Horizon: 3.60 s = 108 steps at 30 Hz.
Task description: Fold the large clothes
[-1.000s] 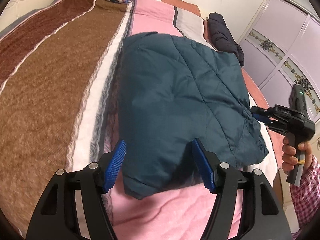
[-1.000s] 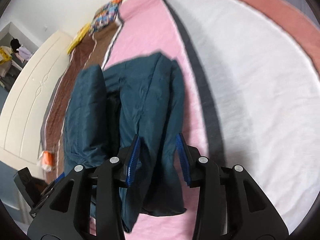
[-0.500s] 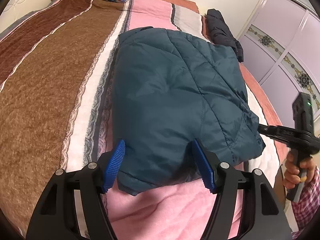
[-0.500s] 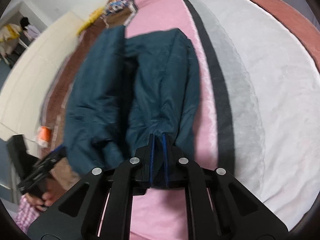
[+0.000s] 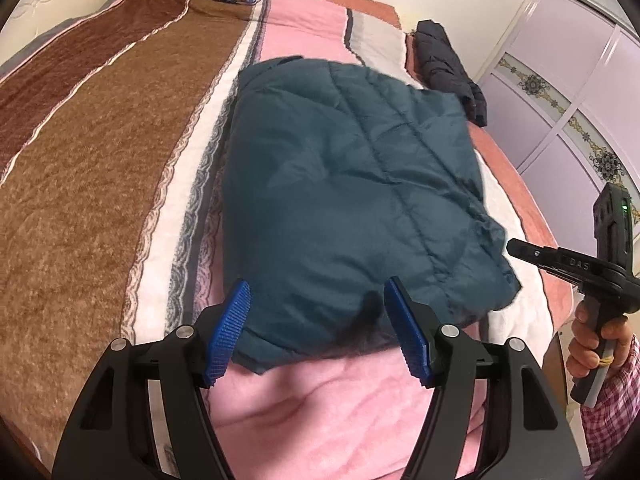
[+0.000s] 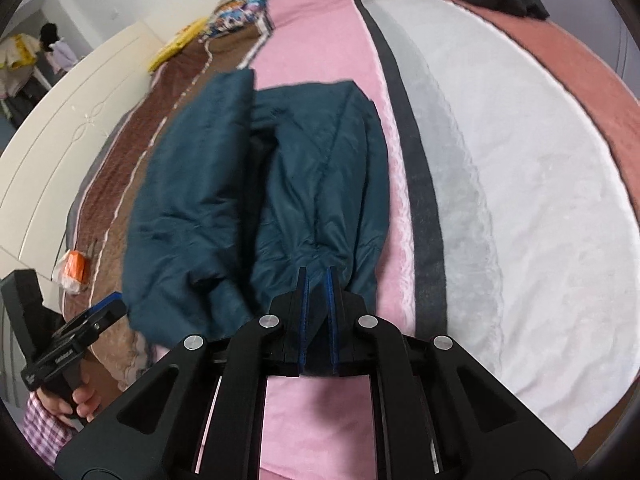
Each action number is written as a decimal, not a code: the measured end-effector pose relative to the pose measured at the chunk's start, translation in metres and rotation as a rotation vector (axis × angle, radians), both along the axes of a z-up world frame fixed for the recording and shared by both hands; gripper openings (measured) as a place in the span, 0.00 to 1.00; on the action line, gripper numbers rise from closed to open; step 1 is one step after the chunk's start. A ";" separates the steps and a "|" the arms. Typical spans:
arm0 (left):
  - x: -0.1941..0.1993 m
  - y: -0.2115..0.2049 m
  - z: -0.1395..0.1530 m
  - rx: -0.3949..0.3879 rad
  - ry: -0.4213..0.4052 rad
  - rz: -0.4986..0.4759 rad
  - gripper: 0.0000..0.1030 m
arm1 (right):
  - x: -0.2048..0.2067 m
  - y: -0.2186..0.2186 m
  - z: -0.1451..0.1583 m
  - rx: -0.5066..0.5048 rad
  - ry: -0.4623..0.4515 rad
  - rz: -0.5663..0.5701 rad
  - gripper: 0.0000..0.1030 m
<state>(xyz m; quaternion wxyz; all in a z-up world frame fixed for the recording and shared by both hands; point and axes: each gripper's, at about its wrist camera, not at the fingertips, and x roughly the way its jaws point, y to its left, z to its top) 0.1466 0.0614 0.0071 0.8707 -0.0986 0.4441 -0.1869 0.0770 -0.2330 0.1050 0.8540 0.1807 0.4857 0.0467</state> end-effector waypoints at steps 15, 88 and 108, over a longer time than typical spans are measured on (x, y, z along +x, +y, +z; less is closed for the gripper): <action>-0.060 -0.008 0.029 0.029 -0.007 0.029 0.64 | -0.074 0.024 0.000 0.010 0.019 0.058 0.11; -0.111 -0.046 0.001 0.215 0.079 0.193 0.64 | -0.116 0.083 -0.020 -0.140 0.058 0.010 0.24; -0.112 -0.046 0.001 0.216 0.080 0.193 0.64 | -0.116 0.083 -0.020 -0.137 0.058 0.014 0.24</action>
